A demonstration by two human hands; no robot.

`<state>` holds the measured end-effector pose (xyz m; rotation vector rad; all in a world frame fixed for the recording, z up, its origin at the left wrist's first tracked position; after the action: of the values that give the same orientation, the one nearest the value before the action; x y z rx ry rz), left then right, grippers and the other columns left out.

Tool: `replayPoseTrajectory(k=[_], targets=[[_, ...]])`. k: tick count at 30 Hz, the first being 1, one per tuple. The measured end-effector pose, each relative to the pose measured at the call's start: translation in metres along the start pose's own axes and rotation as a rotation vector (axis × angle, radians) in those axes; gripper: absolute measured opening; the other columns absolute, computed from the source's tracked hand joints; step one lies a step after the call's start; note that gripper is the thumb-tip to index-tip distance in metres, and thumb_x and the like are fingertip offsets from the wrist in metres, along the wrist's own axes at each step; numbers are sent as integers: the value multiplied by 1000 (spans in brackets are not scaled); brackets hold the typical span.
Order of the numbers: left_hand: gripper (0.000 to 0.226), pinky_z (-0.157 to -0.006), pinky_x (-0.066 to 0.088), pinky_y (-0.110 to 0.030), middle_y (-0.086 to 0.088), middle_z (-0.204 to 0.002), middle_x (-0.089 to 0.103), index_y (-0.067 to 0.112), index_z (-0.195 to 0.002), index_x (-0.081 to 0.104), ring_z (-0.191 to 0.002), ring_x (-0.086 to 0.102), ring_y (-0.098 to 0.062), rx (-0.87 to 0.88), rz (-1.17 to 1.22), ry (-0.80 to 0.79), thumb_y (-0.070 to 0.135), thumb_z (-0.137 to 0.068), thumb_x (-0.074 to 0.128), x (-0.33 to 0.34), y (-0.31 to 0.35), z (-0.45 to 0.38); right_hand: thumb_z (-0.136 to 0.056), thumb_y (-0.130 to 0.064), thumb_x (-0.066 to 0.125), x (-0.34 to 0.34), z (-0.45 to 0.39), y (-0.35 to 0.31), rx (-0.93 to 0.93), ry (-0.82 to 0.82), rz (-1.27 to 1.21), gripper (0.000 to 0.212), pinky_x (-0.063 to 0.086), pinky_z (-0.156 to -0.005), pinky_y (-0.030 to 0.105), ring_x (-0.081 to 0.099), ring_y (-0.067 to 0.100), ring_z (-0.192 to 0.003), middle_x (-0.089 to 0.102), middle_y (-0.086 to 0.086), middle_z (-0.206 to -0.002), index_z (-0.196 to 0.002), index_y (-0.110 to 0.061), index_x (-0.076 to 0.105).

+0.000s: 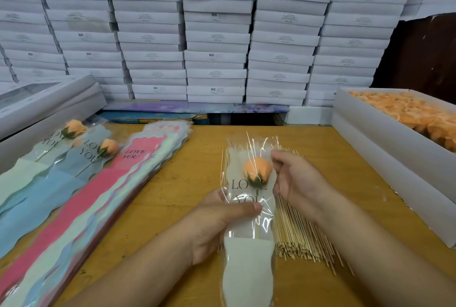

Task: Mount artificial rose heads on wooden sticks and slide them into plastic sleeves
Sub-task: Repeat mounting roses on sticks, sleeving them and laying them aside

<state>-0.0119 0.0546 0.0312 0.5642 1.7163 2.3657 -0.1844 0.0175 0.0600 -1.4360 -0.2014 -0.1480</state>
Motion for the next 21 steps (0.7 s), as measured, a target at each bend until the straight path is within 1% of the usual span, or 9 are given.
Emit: replayPoseTrajectory(k=[2, 5, 7, 10, 13, 15, 18, 19, 21], targets=[[57, -70, 60, -35, -14, -100, 77, 11, -113, 64, -82, 75, -26, 4, 1, -8, 8, -62, 91, 0, 1, 1, -106, -21, 39, -1, 0, 1, -1, 7, -18, 41, 48, -101, 56, 65, 40, -103, 68, 29, -116, -121, 9, 62], [47, -68, 60, -33, -16, -102, 77, 9, -111, 67, -84, 75, -27, 8, -11, -52, 3, -68, 86, 2, 3, 3, -106, -22, 40, -1, -1, 0, -6, 14, -47, 36, 54, -93, 50, 67, 33, -97, 71, 23, -109, -115, 2, 66], [37, -64, 59, -31, -15, -97, 77, 9, -104, 71, -78, 75, -24, 29, 1, -48, 4, -68, 79, 4, 1, 2, -106, -21, 39, -1, -1, 0, -11, 12, -62, 35, 54, -93, 51, 68, 32, -98, 72, 23, -111, -114, -1, 67], [44, -55, 55, -28, -12, -86, 77, 9, -107, 65, -67, 72, -21, 29, 10, -21, 8, -64, 74, 4, -2, -1, -107, -20, 37, 2, -1, 0, -20, -4, -78, 35, 57, -90, 46, 71, 30, -101, 73, 19, -112, -118, -3, 65], [47, -54, 55, -28, -10, -82, 76, 11, -107, 63, -63, 71, -20, 27, 31, 1, 10, -63, 76, 4, -3, -1, -108, -21, 36, 3, -1, 0, -13, -2, -76, 35, 60, -83, 40, 70, 32, -108, 73, 17, -114, -122, -2, 62], [57, -58, 56, -31, -10, -89, 77, 13, -114, 61, -67, 72, -20, 27, 28, 26, 13, -61, 82, 3, -4, -1, -108, -21, 37, 2, -1, -1, -18, 13, -78, 36, 60, -86, 42, 68, 35, -112, 73, 18, -114, -124, -1, 62], [91, -68, 58, -37, -17, -118, 71, 9, -140, 47, -75, 73, -25, 7, 32, 67, 11, -59, 88, 1, -5, -2, -107, -21, 38, 1, -1, -1, -30, 42, -94, 37, 52, -100, 49, 66, 36, -115, 73, 19, -113, -121, 0, 65], [90, -68, 58, -38, -17, -115, 72, 7, -141, 47, -74, 73, -25, 2, 48, 75, 6, -61, 89, 1, -3, -2, -107, -21, 38, 0, -2, -1, -31, 48, -105, 37, 50, -102, 50, 65, 36, -115, 73, 19, -113, -121, -1, 65], [68, -62, 58, -35, -14, -96, 77, 5, -126, 56, -69, 73, -24, 1, 77, 65, 0, -66, 88, 0, -2, -2, -108, -21, 38, 0, -2, -1, -33, 40, -126, 36, 49, -104, 51, 67, 34, -114, 73, 19, -113, -122, -2, 64]])
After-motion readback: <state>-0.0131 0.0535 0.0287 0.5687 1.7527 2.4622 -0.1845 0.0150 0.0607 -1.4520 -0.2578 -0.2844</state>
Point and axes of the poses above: each hand's wrist, its own z-axis away from the middle knuckle, its own x-axis out of the palm, y = z × x, the point moved 2 cm from there along -z, towards the middle knuckle
